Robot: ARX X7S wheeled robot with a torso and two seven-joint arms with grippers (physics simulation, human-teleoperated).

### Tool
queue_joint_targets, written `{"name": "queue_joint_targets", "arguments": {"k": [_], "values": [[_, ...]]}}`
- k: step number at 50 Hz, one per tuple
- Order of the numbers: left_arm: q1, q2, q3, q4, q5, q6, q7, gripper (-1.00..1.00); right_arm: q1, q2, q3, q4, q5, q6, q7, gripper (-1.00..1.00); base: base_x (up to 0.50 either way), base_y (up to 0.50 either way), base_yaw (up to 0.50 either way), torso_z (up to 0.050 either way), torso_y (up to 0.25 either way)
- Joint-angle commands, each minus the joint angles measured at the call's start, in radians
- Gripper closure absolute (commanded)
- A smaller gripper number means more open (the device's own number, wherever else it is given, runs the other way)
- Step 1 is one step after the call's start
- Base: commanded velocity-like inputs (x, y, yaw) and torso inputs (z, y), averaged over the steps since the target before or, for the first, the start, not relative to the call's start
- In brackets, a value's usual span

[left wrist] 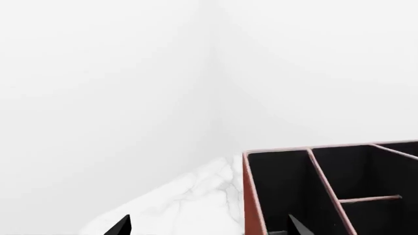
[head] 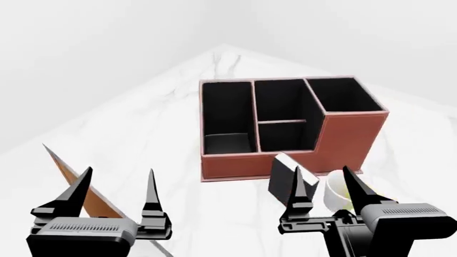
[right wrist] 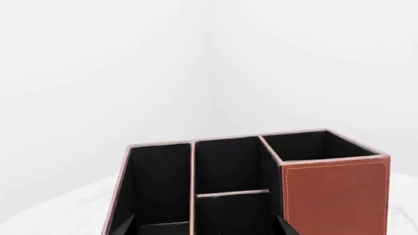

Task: Pick up the book and place it in the right compartment of the caddy.

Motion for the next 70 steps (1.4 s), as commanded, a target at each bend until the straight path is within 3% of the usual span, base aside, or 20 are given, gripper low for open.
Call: {"name": "queue_joint_targets", "arguments": {"k": [1,15,34,64,70], "values": [[-0.002,-0.006,0.006,-0.001,-0.003,0.000,-0.007,-1.00,-0.001,0.006,-0.003,0.002,0.009,-0.007,0.000,-1.00,0.14,-0.52,0.00,0.000,0.000],[-0.002,-0.013,0.014,-0.001,-0.004,-0.001,-0.016,-1.00,-0.014,0.016,-0.015,0.000,-0.003,-0.050,-0.014,-1.00,0.32,-0.37,0.00,0.000,0.000],[-0.006,-0.022,0.022,-0.002,-0.010,-0.003,-0.026,-1.00,-0.014,0.020,-0.026,0.001,-0.026,-0.061,0.003,-1.00,0.44,0.21,0.00,0.000,0.000],[-0.006,-0.036,0.030,-0.003,-0.019,0.004,-0.040,-1.00,-0.014,0.026,-0.027,0.006,-0.015,-0.068,0.021,-1.00,0.00,0.00,0.00,0.000,0.000],[-0.005,-0.038,0.033,-0.004,-0.019,0.007,-0.042,-1.00,-0.013,0.029,-0.030,0.005,-0.018,-0.069,0.024,-1.00,0.00,0.00,0.45,0.000,0.000]]}}
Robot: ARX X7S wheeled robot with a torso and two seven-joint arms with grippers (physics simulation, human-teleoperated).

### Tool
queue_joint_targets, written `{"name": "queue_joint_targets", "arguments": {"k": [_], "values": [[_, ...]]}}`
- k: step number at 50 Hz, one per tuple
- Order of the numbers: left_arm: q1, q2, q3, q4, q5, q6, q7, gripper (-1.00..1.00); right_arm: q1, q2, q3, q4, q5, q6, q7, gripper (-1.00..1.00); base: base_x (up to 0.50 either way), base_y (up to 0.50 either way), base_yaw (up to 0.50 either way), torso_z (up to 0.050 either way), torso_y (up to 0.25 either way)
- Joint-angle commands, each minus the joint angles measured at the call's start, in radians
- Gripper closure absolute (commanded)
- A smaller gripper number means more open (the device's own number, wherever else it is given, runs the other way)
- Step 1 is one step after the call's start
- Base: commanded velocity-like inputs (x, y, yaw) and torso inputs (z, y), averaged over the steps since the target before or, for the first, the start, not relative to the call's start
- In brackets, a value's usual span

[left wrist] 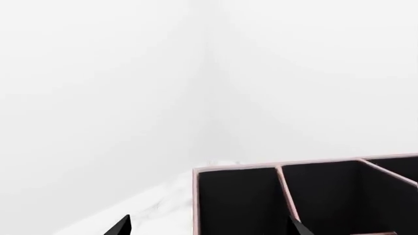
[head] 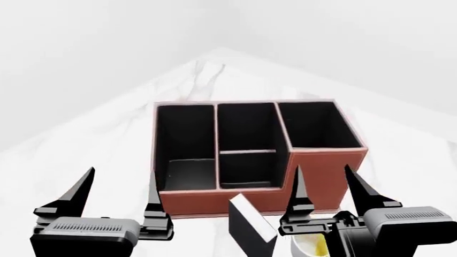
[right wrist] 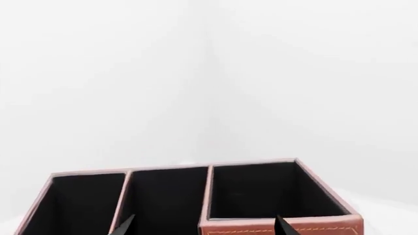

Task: Pick up the book and place it in the right compartment of the caddy.

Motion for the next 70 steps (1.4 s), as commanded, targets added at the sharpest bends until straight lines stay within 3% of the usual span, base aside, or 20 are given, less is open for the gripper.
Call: {"name": "queue_joint_targets", "arguments": {"k": [1,31,47,70], "values": [[0.002,-0.005,0.004,-0.001,-0.001,0.004,-0.006,-1.00,0.002,0.002,-0.003,0.000,-0.005,0.000,0.012,-1.00,0.00,0.00,0.50,0.000,0.000],[-0.002,-0.017,0.013,-0.003,-0.008,0.006,-0.019,-1.00,-0.006,0.015,-0.006,-0.002,0.002,-0.031,0.010,-1.00,0.07,0.05,0.03,0.000,0.000],[-0.007,-0.021,0.021,-0.003,-0.009,0.003,-0.027,-1.00,-0.175,0.203,0.032,-0.111,0.072,0.003,-0.097,-1.00,0.00,0.00,0.00,0.000,0.000],[-0.016,-0.028,0.023,-0.009,-0.021,0.000,-0.035,-1.00,-0.187,0.235,0.000,-0.126,0.134,0.066,-0.113,-1.00,0.00,0.00,0.00,0.000,0.000]]}}
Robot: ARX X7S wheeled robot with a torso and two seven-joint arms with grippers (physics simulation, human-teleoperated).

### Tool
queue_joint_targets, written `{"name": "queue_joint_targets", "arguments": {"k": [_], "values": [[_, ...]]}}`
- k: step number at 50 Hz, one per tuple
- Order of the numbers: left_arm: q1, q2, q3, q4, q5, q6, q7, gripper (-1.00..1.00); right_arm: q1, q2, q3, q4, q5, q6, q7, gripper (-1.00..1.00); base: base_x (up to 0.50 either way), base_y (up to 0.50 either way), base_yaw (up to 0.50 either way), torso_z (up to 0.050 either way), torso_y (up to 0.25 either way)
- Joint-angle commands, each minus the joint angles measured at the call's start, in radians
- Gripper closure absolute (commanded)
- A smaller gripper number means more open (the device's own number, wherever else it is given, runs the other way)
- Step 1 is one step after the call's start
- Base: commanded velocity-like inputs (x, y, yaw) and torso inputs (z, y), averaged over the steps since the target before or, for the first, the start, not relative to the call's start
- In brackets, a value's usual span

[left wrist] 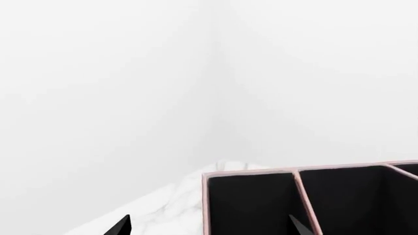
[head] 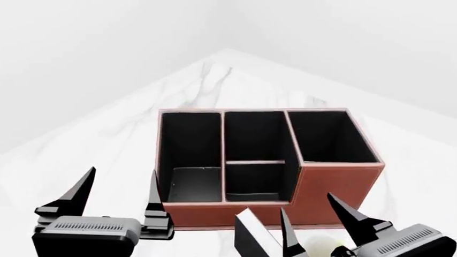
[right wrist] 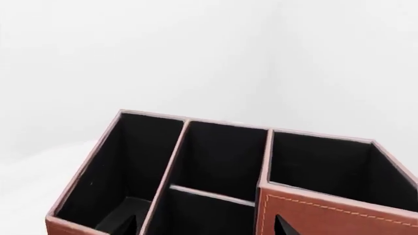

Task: Pick up the book and place it in the right compartment of the caddy.

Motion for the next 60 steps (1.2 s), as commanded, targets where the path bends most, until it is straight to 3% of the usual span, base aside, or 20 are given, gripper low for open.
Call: {"name": "queue_joint_targets", "arguments": {"k": [1,60], "values": [[-0.005,-0.003,0.004,-0.004,-0.003,-0.001,-0.004,-1.00,0.004,0.010,-0.017,0.004,0.042,0.033,-0.011,-1.00,0.00,0.00,0.00,0.000,0.000],[-0.001,-0.023,0.014,-0.008,-0.016,0.012,-0.026,-1.00,0.055,-0.051,-0.190,0.169,-0.051,-0.007,-0.067,-1.00,0.00,0.00,0.00,0.000,0.000]]}}
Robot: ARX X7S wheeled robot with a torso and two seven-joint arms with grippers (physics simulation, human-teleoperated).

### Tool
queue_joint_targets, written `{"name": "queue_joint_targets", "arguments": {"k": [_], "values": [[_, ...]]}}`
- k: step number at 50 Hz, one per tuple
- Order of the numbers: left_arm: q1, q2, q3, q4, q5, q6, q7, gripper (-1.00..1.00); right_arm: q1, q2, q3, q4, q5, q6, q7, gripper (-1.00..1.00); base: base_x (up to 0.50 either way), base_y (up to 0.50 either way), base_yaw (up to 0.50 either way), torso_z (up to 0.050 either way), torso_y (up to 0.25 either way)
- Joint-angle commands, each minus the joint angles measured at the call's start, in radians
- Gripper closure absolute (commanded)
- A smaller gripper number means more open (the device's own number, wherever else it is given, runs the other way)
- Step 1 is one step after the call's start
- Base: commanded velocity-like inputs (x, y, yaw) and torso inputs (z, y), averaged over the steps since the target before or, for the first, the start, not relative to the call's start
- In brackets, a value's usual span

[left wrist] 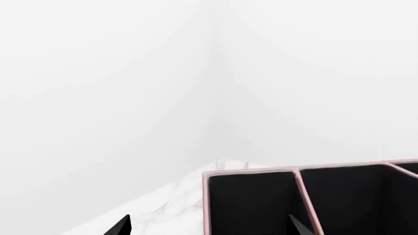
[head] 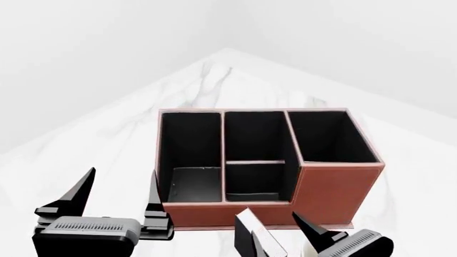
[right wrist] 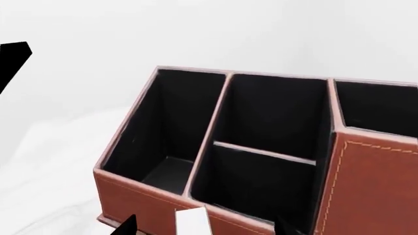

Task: Pick up the book and place it in the right compartment of the caddy.

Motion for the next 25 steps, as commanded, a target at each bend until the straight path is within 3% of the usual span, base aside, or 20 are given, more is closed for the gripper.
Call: {"name": "queue_joint_targets", "arguments": {"k": [1,25], "values": [[-0.001,-0.003,0.002,-0.002,-0.003,0.002,-0.004,-1.00,0.006,-0.009,-0.022,0.048,-0.017,-0.018,-0.014,-1.00,0.00,0.00,0.00,0.000,0.000],[-0.003,-0.009,0.010,-0.006,-0.006,0.004,-0.012,-1.00,-0.008,-0.016,-0.049,0.146,-0.041,-0.077,-0.046,-1.00,0.00,0.00,0.00,0.000,0.000]]}}
